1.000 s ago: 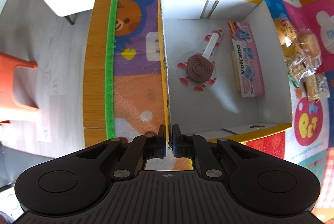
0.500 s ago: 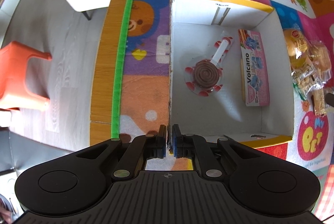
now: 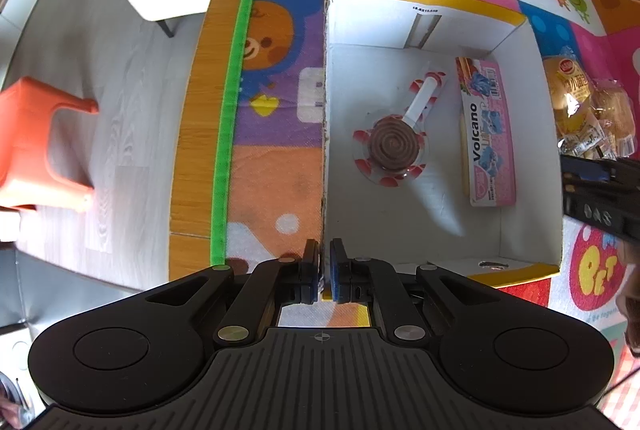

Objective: Organize objects
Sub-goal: 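Grasp the yellow cheese stick pack with the right gripper, then place the yellow cheese stick pack into the yellow box with the right gripper, then grasp the wrapped round bun with the right gripper, then carry the bun into the yellow box and release it with the right gripper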

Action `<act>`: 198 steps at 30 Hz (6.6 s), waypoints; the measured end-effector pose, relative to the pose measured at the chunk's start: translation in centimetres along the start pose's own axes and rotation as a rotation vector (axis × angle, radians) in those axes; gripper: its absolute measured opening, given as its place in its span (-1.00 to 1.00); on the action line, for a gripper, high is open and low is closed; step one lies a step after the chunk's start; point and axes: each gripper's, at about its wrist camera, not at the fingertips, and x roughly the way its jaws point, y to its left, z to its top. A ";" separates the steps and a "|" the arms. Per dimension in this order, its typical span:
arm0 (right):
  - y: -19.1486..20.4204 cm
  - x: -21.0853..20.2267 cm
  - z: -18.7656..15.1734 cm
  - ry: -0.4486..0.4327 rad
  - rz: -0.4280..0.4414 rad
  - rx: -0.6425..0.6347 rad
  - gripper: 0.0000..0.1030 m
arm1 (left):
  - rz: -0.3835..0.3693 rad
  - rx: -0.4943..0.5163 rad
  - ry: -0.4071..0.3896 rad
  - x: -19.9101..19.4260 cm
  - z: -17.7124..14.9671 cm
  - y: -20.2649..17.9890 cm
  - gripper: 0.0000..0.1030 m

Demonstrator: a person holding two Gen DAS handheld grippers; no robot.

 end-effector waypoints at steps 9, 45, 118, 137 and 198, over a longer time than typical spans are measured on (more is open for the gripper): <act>0.5 -0.3 -2.0 0.147 -0.107 -0.029 -0.53 | -0.021 0.040 0.010 0.4 -0.4 0.2 -0.85; 10.1 -24.8 -7.0 0.071 -0.080 0.232 -0.54 | -0.140 0.118 -0.008 1.1 -0.7 1.4 -0.85; -10.0 3.3 7.6 0.115 -0.108 0.982 0.62 | -0.048 -0.064 -0.019 1.0 0.2 0.5 -0.86; -3.9 -0.5 7.1 0.025 -0.306 0.525 0.17 | -0.045 0.032 0.007 2.3 0.0 0.3 -0.86; 11.1 -19.5 0.1 0.051 0.064 0.544 0.18 | -0.217 0.028 0.044 2.5 -1.1 2.9 -0.81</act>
